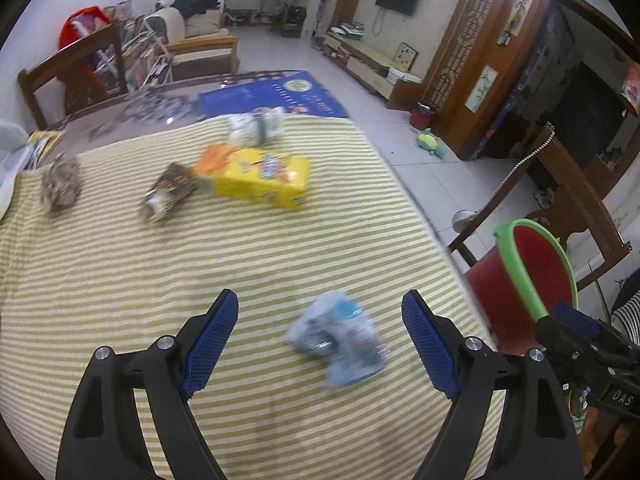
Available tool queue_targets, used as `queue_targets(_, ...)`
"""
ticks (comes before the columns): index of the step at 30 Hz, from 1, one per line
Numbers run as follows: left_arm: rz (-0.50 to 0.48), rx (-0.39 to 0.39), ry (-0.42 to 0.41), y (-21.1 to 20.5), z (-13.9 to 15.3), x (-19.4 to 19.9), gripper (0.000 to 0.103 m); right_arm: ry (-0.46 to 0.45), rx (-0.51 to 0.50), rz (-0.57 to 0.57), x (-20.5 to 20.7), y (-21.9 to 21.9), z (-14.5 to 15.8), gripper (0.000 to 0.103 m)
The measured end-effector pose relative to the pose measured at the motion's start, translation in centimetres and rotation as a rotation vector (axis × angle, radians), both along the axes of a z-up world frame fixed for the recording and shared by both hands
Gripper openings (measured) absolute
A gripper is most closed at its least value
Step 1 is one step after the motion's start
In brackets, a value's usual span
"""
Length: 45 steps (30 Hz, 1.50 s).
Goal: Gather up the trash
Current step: 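Grasp the blue-and-white wrapper with the right gripper, then grasp the crumpled newspaper ball with the left gripper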
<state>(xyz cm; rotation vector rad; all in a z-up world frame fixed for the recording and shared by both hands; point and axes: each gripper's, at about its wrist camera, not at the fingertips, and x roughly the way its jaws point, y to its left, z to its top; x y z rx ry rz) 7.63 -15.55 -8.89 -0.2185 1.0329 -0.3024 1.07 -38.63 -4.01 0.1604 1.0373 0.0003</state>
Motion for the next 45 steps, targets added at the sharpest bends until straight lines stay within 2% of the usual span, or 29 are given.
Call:
queue_targets(7, 0.006, 0.023, 0.017, 5.4, -1.7, -0.4, 0.08, 0.037, 0.023, -0.034, -1.3, 4.3, -2.2, 0.081)
queue_targets(12, 0.022, 0.024, 0.006, 8.3, -1.7, -0.3, 0.08, 0.037, 0.007, -0.049, -1.5, 6.0, -2.4, 0.082)
queue_targets(19, 0.096, 0.003, -0.027, 12.4, -1.4, -0.3, 0.083, 0.063, -0.004, -0.067, -0.8, 6.9, -3.1, 0.085)
queue_targets(26, 0.195, 0.01, 0.002, 17.4, -2.8, -0.7, 0.083, 0.121, 0.001, -0.022, 1.5, 9.3, -5.4, 0.088)
queue_targets(33, 0.274, 0.027, 0.034, 21.6, -4.5, 0.2, 0.083, 0.138, -0.091, 0.03, 4.8, 11.7, -7.8, 0.088)
queue_targets(39, 0.31, 0.067, 0.011, 23.6, -5.1, 4.4, 0.084, 0.201, -0.187, 0.072, 7.5, 12.8, -10.1, 0.088)
queue_targets(42, 0.352, 0.116, -0.004, 25.0, -5.8, 7.6, 0.084, 0.232, -0.178, 0.073, 7.9, 12.5, -10.9, 0.069)
queue_targets(44, 0.372, 0.164, -0.004, 26.0, -6.8, 10.4, 0.084, 0.251, -0.164, 0.08, 8.0, 12.4, -11.5, 0.049)
queue_targets(45, 0.378, 0.175, 0.004, 26.4, -7.3, 11.6, 0.084, 0.258, -0.154, 0.089, 8.2, 12.5, -11.6, 0.047)
